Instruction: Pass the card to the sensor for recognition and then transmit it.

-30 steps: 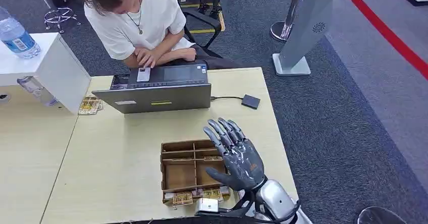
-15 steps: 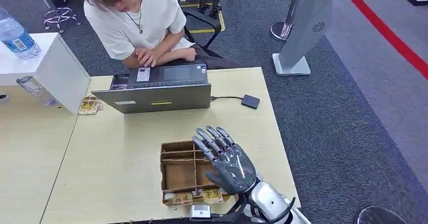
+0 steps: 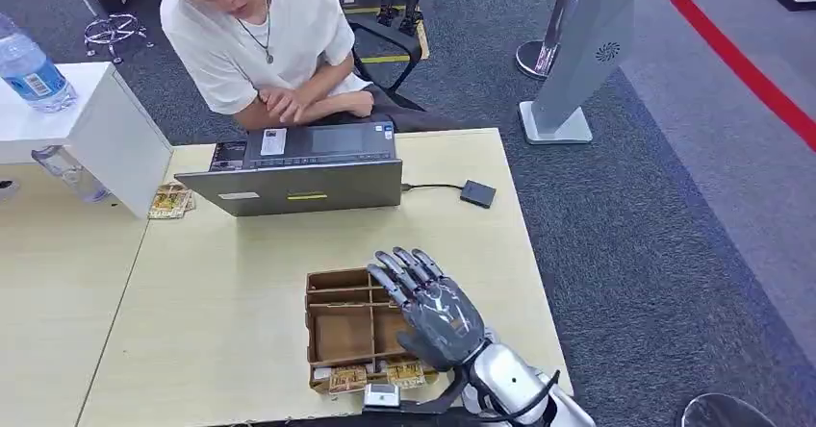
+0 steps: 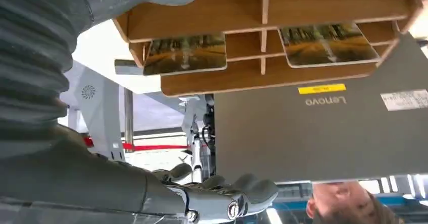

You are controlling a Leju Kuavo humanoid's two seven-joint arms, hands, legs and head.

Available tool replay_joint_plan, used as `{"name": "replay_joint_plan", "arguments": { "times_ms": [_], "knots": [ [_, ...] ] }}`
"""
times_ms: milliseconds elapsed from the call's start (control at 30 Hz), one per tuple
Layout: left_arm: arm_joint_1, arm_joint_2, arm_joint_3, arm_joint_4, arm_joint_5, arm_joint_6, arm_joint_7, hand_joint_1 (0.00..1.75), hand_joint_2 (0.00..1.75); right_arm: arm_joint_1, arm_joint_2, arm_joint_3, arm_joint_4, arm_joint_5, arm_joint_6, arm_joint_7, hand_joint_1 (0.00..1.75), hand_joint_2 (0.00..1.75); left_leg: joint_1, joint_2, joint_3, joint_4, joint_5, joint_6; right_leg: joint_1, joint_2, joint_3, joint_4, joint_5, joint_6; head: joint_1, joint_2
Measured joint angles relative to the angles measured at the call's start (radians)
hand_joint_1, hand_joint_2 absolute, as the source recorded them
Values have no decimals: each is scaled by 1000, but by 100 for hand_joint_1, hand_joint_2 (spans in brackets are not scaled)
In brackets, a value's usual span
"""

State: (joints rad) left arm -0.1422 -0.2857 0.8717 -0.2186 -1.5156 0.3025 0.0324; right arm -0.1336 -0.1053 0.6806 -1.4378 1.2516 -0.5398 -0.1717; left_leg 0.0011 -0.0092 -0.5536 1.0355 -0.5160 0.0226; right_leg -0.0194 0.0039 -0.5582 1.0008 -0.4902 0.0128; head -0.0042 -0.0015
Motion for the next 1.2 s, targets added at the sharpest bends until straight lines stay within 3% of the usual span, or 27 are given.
{"name": "replay_joint_plan", "arguments": {
  "times_ms": [567,1200],
  "knots": [
    [0,0,-1,0,-3,-9,0,0,0,-10,-6,4,27,-4,10,26,0,175,0,0,0,0,0,0,0,0,0,0,0,0,0,0],
    [-1,0,-4,0,-13,-10,0,0,0,-13,-10,4,31,-18,12,37,12,175,0,0,0,0,0,0,0,0,0,0,0,0,0,0]
  ]
}}
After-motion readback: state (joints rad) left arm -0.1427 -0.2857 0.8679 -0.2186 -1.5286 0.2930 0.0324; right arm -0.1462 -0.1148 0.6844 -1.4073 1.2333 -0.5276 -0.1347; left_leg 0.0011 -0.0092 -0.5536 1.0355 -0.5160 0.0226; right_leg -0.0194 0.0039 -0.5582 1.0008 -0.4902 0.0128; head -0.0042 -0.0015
